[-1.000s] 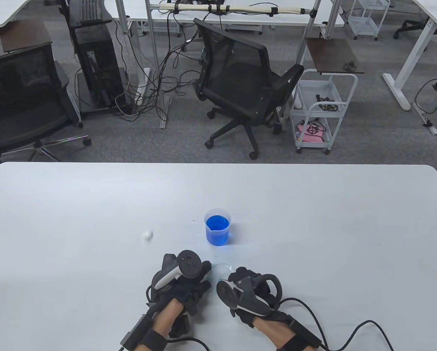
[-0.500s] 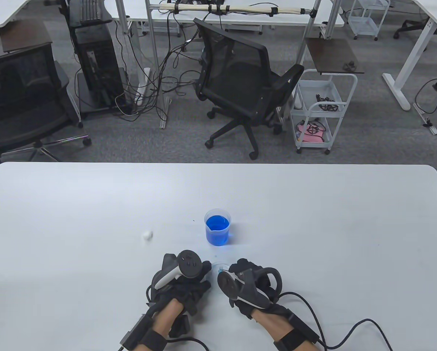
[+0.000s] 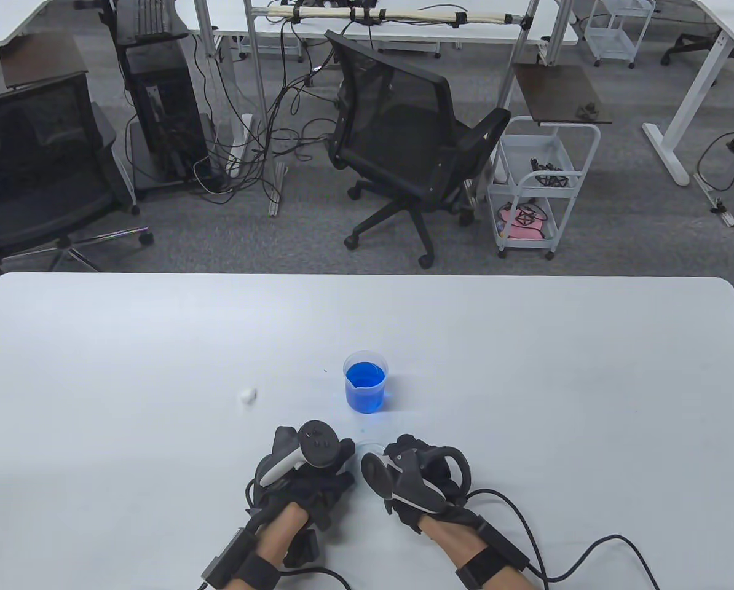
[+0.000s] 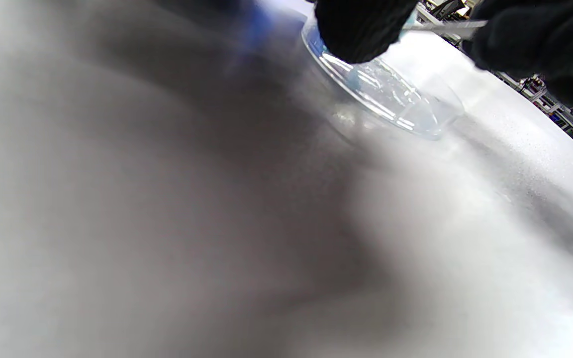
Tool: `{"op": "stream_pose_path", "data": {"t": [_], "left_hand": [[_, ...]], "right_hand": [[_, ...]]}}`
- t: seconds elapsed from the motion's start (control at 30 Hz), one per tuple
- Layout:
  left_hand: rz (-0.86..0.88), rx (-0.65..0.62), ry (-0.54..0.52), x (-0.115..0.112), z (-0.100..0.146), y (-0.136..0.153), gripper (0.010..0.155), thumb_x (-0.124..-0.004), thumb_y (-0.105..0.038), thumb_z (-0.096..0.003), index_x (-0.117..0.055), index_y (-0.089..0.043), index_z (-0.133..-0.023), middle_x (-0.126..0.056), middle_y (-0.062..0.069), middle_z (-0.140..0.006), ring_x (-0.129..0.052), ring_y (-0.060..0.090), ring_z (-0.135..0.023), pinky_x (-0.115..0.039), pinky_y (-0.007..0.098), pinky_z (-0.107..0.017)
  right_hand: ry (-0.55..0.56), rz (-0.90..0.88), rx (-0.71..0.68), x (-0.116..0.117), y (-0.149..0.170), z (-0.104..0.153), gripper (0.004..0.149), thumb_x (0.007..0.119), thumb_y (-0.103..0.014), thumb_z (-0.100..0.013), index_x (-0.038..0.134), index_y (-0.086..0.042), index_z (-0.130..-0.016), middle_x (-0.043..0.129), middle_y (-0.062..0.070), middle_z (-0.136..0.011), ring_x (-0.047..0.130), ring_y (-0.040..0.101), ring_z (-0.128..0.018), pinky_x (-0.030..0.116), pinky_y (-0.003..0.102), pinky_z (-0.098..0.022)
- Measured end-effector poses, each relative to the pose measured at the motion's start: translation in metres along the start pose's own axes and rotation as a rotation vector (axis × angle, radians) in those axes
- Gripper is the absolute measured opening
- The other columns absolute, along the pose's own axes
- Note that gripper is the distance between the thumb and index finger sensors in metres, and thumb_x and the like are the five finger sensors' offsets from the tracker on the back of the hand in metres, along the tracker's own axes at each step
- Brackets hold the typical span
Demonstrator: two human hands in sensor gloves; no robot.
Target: Dip tweezers-held cotton tuft into dye solution and dot onto culture dish
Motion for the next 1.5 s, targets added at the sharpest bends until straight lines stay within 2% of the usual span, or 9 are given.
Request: {"op": "stream_pose_path", "data": {"t": [0.1, 0.37, 0.47, 0.8, 1.03, 1.33, 1.5], "left_hand": [[-0.001, 0.000, 0.001, 0.000, 0.000, 0.000, 0.064, -0.068, -0.037, -0.0638, -0.033, -0.028, -0.117, -0.016, 0.026, -0.123, -0.014, 0.056, -0.105, -0.015, 0.077, -0.066], [-0.001, 0.000, 0.002, 0.000, 0.000, 0.000, 0.064, -0.068, -0.037, -0.0639, -0.033, -0.028, -0.117, -0.016, 0.026, -0.123, -0.013, 0.056, -0.105, -0.015, 0.077, -0.066], [-0.001, 0.000, 0.002, 0.000, 0.000, 0.000, 0.064, -0.068, -0.038, -0.0638, -0.033, -0.028, -0.117, -0.015, 0.026, -0.123, -0.013, 0.056, -0.105, -0.015, 0.077, -0.066], [0.001, 0.005, 0.001, 0.000, 0.000, 0.000, 0.064, -0.067, -0.038, -0.0640, -0.033, -0.028, -0.117, -0.015, 0.025, -0.123, -0.013, 0.056, -0.105, -0.015, 0.077, -0.067], [0.001, 0.006, 0.001, 0.000, 0.000, 0.000, 0.064, -0.067, -0.038, -0.0640, -0.032, -0.028, -0.117, -0.016, 0.025, -0.123, -0.013, 0.056, -0.105, -0.015, 0.077, -0.067], [0.004, 0.007, 0.002, 0.001, 0.000, 0.001, 0.064, -0.067, -0.038, -0.0640, -0.032, -0.028, -0.117, -0.015, 0.025, -0.123, -0.013, 0.056, -0.105, -0.015, 0.077, -0.067], [0.004, 0.009, 0.000, 0.001, 0.000, 0.001, 0.064, -0.067, -0.038, -0.0639, -0.033, -0.028, -0.117, -0.015, 0.025, -0.123, -0.013, 0.056, -0.105, -0.015, 0.077, -0.067]], "right_hand": [[0.019, -0.011, 0.025, -0.005, 0.006, -0.002, 0.042, 0.090, -0.029, -0.026, 0.105, 0.002, -0.051, 0.102, 0.024, -0.050, 0.097, 0.015, -0.017, 0.088, 0.030, -0.006], [-0.075, 0.055, -0.001, 0.018, 0.001, -0.003, 0.042, 0.090, -0.029, -0.026, 0.105, 0.002, -0.050, 0.102, 0.024, -0.050, 0.097, 0.015, -0.017, 0.088, 0.030, -0.006], [-0.067, 0.055, -0.001, 0.020, 0.001, -0.003, 0.042, 0.090, -0.029, -0.027, 0.105, 0.002, -0.051, 0.102, 0.024, -0.050, 0.097, 0.015, -0.017, 0.088, 0.030, -0.006], [0.006, 0.006, 0.035, -0.003, 0.017, 0.005, 0.042, 0.090, -0.029, -0.026, 0.105, 0.002, -0.051, 0.102, 0.024, -0.050, 0.097, 0.015, -0.017, 0.088, 0.030, -0.006], [-0.076, 0.064, -0.013, 0.021, 0.005, 0.009, 0.043, 0.090, -0.029, -0.026, 0.105, 0.002, -0.051, 0.102, 0.024, -0.050, 0.097, 0.015, -0.017, 0.088, 0.030, -0.005], [0.007, -0.004, 0.036, -0.007, 0.020, 0.013, 0.042, 0.090, -0.029, -0.026, 0.105, 0.002, -0.051, 0.102, 0.024, -0.050, 0.097, 0.015, -0.017, 0.088, 0.030, -0.005], [-0.004, 0.004, 0.022, -0.005, 0.018, 0.016, 0.042, 0.090, -0.029, -0.026, 0.105, 0.002, -0.051, 0.102, 0.024, -0.050, 0.097, 0.015, -0.017, 0.088, 0.030, -0.005]]}}
Point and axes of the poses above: the tracker on the back of each hand, its own y axis roughly to the little-finger side, its own z axis roughly from the fingertips to the wrist, x = y × z, the point moved 2 cm from there along -z, roughly from the wrist to the fingertips
